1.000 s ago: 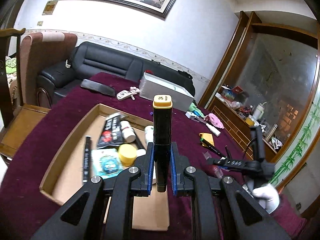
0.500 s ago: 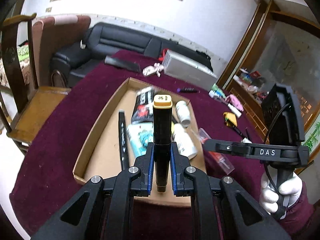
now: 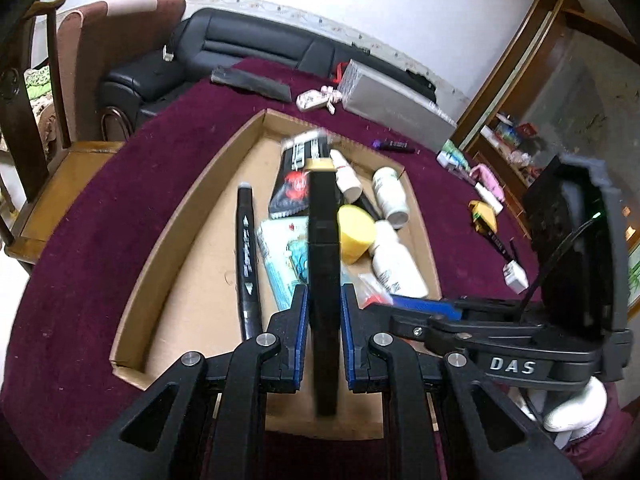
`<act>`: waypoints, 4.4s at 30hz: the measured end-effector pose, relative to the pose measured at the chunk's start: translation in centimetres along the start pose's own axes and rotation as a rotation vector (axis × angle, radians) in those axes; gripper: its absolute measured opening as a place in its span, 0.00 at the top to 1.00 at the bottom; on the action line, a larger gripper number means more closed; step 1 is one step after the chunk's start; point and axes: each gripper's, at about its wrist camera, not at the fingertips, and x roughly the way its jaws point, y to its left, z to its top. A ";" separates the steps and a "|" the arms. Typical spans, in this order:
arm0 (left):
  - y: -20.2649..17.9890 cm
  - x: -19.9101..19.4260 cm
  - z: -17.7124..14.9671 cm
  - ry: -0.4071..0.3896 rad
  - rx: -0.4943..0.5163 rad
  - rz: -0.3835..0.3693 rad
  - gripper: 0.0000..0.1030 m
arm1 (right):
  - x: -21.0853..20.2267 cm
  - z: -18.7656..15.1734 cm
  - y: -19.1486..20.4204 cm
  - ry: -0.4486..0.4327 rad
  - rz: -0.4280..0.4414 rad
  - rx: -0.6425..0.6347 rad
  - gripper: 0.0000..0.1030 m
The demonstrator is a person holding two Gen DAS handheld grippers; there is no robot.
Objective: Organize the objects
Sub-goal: 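Lower the marker and candle package into the tray and open both tools, then withdraw both open tools from the tray toward the white charger, then grasp the white charger with the left tool while the right tool grasps a black marker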
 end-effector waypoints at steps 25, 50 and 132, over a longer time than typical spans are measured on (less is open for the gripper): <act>-2.5 -3.0 -2.0 -0.043 0.049 -0.039 0.69 | -4.7 -0.9 -2.8 -0.117 0.007 0.058 0.51; -14.3 5.8 -3.0 0.188 0.130 -0.023 0.43 | -14.4 -6.0 -18.3 -0.334 0.023 0.461 0.49; -26.8 15.1 -1.2 0.182 0.630 -0.132 0.50 | -18.8 -3.1 -33.3 -0.241 -0.651 0.422 0.88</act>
